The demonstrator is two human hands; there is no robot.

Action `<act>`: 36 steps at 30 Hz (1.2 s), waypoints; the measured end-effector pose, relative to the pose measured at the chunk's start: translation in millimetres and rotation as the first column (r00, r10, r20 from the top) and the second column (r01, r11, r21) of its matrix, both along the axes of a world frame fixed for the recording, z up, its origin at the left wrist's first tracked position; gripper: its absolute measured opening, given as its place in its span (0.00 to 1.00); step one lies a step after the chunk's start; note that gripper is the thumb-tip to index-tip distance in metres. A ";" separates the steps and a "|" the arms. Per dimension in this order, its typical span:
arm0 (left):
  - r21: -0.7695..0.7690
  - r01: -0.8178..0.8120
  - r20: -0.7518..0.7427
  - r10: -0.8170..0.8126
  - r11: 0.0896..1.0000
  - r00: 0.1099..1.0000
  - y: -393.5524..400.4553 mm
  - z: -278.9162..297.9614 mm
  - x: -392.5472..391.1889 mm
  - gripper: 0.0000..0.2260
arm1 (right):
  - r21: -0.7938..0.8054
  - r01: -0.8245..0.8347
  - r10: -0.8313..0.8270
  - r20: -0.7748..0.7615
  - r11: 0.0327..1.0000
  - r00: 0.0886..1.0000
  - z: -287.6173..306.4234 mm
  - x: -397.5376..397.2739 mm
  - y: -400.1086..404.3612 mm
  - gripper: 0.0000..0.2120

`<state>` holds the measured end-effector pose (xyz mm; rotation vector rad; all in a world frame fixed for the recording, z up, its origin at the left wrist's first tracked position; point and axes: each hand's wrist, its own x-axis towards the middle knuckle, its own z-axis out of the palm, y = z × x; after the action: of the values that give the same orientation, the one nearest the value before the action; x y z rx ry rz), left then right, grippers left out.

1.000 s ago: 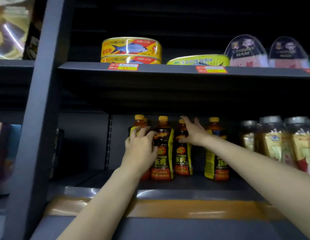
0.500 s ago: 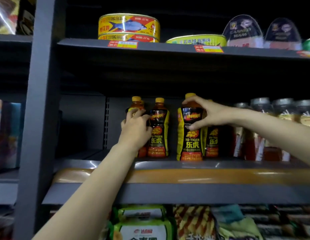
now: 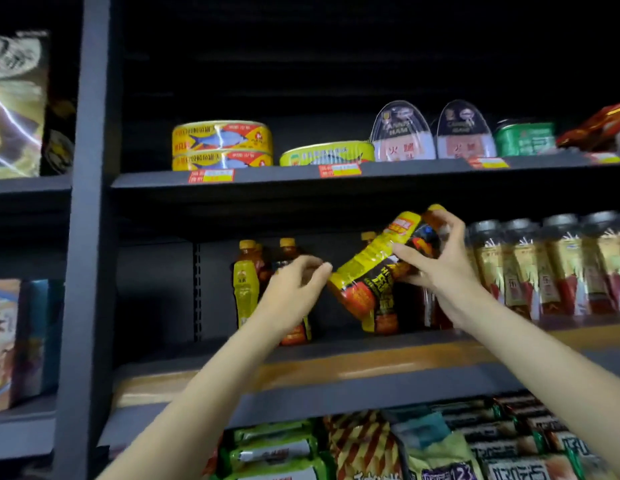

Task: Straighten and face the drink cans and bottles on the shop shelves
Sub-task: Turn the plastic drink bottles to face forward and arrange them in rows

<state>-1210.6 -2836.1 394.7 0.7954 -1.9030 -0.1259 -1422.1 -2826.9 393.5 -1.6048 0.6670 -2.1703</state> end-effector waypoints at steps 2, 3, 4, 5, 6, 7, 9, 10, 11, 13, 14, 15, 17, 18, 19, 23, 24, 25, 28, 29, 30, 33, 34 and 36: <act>0.268 0.274 -0.208 -0.222 0.924 0.953 10.5 -4.7 -12.2 0.27 | -0.023 -0.169 0.170 0.199 0.985 0.965 3.5 -1.4 4.9 0.33; 0.392 0.438 -0.345 -0.312 0.809 0.885 15.9 -6.1 -17.4 0.28 | -0.039 -0.220 0.223 0.246 0.975 0.943 4.6 -2.0 7.2 0.34; 0.446 0.573 -0.470 -0.365 0.688 0.804 19.4 -6.8 -20.8 0.29 | -0.046 -0.259 0.262 0.261 0.965 0.929 5.1 -2.0 9.9 0.36; 0.442 0.656 -0.556 -0.387 0.611 0.735 19.9 -7.4 -22.5 0.31 | -0.033 -0.283 0.282 0.254 0.958 0.925 4.9 -2.2 11.8 0.40; 0.407 0.709 -0.623 -0.392 0.576 0.676 20.1 -8.0 -23.0 0.32 | -0.006 -0.299 0.292 0.237 0.954 0.927 5.1 -2.5 14.1 0.43; 0.356 0.735 -0.663 -0.398 0.577 0.634 19.1 -8.8 -22.8 0.31 | 0.030 -0.308 0.295 0.218 0.951 0.930 5.8 -3.8 16.3 0.45; 0.248 0.718 -0.639 -0.447 0.651 0.626 20.5 -10.5 -21.8 0.30 | 0.127 -0.355 0.328 0.193 0.926 0.925 5.9 -7.1 20.9 0.47; 0.187 0.651 -0.535 -0.479 0.736 0.696 23.0 -10.9 -18.7 0.29 | 0.189 -0.388 0.351 0.201 0.902 0.914 5.0 -7.9 23.3 0.45; 0.107 0.531 -0.363 -0.464 0.840 0.808 25.6 -10.1 -14.7 0.29 | 0.249 -0.421 0.370 0.228 0.872 0.901 3.8 -8.1 25.2 0.41; -0.088 0.374 -0.081 -0.381 0.923 0.921 31.9 -9.3 -7.8 0.28 | 0.314 -0.483 0.396 0.303 0.817 0.867 -0.3 -8.5 26.3 0.34; -0.132 0.367 -0.041 -0.375 0.921 0.926 34.5 -9.1 -5.5 0.28 | 0.322 -0.500 0.402 0.324 0.804 0.856 -2.3 -8.3 26.7 0.33; -0.146 0.381 -0.050 -0.392 0.913 0.919 36.6 -9.2 -4.4 0.28 | 0.324 -0.512 0.410 0.333 0.796 0.849 -3.5 -7.5 28.0 0.31; -0.174 0.387 -0.097 -0.407 0.906 0.908 40.6 -8.9 -3.4 0.29 | 0.332 -0.532 0.430 0.335 0.779 0.839 -3.2 -4.3 31.4 0.27; -0.193 0.379 -0.105 -0.403 0.905 0.909 42.0 -8.4 -2.8 0.29 | 0.343 -0.540 0.438 0.332 0.769 0.835 -2.1 -2.6 33.0 0.26; -0.213 0.376 -0.090 -0.401 0.902 0.912 42.3 -7.9 -2.2 0.30 | 0.356 -0.545 0.441 0.336 0.759 0.832 -0.1 -0.8 34.1 0.24; -0.235 0.303 0.094 -0.289 0.924 0.953 43.2 -4.8 1.9 0.32 | 0.403 -0.497 0.347 0.390 0.768 0.853 9.0 5.1 38.4 0.28; -0.200 0.301 0.096 -0.287 0.932 0.953 41.6 -6.2 3.4 0.31 | 0.390 -0.472 0.314 0.403 0.791 0.860 9.3 7.0 38.7 0.31; -0.135 0.315 0.072 -0.308 0.939 0.949 39.3 -8.5 4.9 0.30 | 0.359 -0.435 0.283 0.403 0.826 0.870 8.5 8.9 38.5 0.34; 0.254 0.532 -0.255 -0.475 0.807 0.842 35.3 -16.1 5.6 0.28 | 0.192 -0.205 0.131 0.339 0.960 0.931 0.0 15.5 34.2 0.41; 0.348 0.608 -0.388 -0.480 0.714 0.787 33.5 -17.6 4.2 0.29 | 0.144 -0.147 0.098 0.304 0.979 0.948 -3.3 18.6 34.4 0.46; 0.399 0.643 -0.477 -0.450 0.654 0.755 32.4 -17.0 3.5 0.30 | 0.110 -0.113 0.080 0.269 0.987 0.960 -6.0 20.4 34.0 0.50; 0.430 0.649 -0.536 -0.401 0.628 0.743 29.8 -14.5 2.3 0.25 | 0.053 -0.069 0.060 0.158 0.996 0.986 -6.8 24.2 35.0 0.57; 0.408 0.648 -0.538 -0.404 0.643 0.740 29.6 -14.8 1.3 0.24 | 0.042 -0.054 0.049 0.109 0.998 0.993 -5.7 24.3 35.0 0.58; 0.314 0.613 -0.525 -0.405 0.725 0.749 28.5 -16.9 -0.9 0.21 | 0.045 -0.060 0.059 0.032 0.997 0.998 0.0 23.3 36.7 0.57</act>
<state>-1211.5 -2807.6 377.8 0.4476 -1.6288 -1.0786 -1398.8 -2790.2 393.4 -1.5453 0.6466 -2.1179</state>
